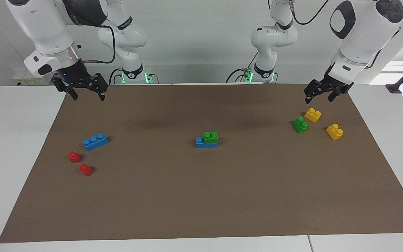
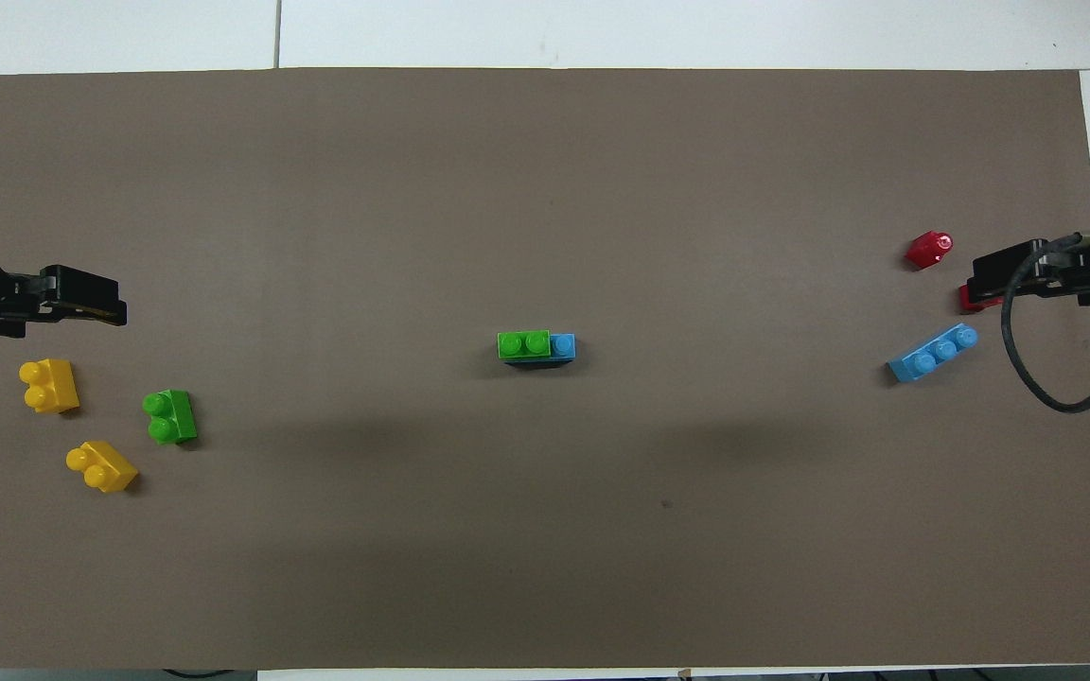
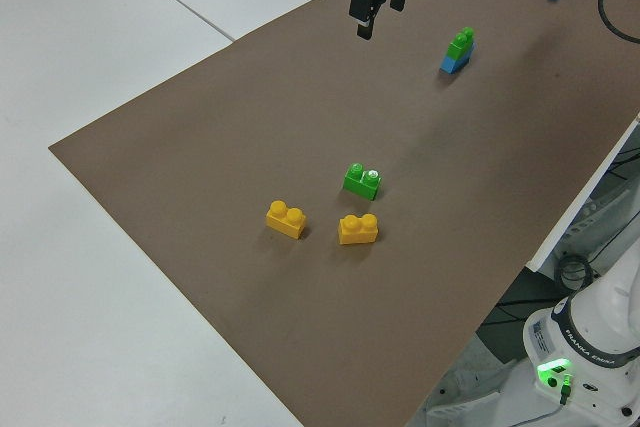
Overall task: Remove green block with left arm and hold with right
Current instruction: 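Move both grippers toward the joined green and blue block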
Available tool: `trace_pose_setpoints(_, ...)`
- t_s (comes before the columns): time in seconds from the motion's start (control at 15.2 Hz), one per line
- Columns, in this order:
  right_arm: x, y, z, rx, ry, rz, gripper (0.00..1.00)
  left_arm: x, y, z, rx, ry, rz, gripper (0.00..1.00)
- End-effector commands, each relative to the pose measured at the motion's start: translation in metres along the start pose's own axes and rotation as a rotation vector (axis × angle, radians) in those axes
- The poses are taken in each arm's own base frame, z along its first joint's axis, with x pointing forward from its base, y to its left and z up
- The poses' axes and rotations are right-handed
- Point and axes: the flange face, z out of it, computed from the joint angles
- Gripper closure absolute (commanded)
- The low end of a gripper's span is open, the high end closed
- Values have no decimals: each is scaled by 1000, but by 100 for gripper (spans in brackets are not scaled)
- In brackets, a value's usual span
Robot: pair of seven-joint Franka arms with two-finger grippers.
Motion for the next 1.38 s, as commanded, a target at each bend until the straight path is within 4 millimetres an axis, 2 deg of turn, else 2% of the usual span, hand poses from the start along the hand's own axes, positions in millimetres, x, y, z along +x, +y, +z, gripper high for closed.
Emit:
trace_pose_setpoints(0.0, -10, -1, -1, 1, 3, 14, 0, -8, -1, -4, -18, -6, -2, 0)
trace_pose_setpoints(0.2, -9, 6, -1, 9, 9, 28, 0, -8, 0, -3, -16, -9, -1, 0)
trace_pose_setpoints(0.46, -7, 4, -8, 10, 29, -53, 0, -8, -1, -3, -17, -10, -2, 0)
trace_pose_setpoints(0.72, 1, 4, -9, 14, 89, -18, 0, -9, -1, -3, -17, -12, -4, 0)
trace_pose_setpoints(0.85, 3, -1, -7, 22, 92, 103, 2, -9, 1, -3, -17, -12, -4, 0)
trace_pose_setpoints(0.98, 2, -12, -4, 32, 83, 296, 3, -9, 4, -2, -17, -8, -53, 0)
trace_pose_setpoints(1.11, 1, -30, 1, 37, 66, 457, 4, -9, 8, -1, -16, -5, -168, 0)
trace_pose_setpoints(1.31, 1, -36, 10, 102, 4, 741, 5, -14, 26, 5, -17, 2, -347, 0)
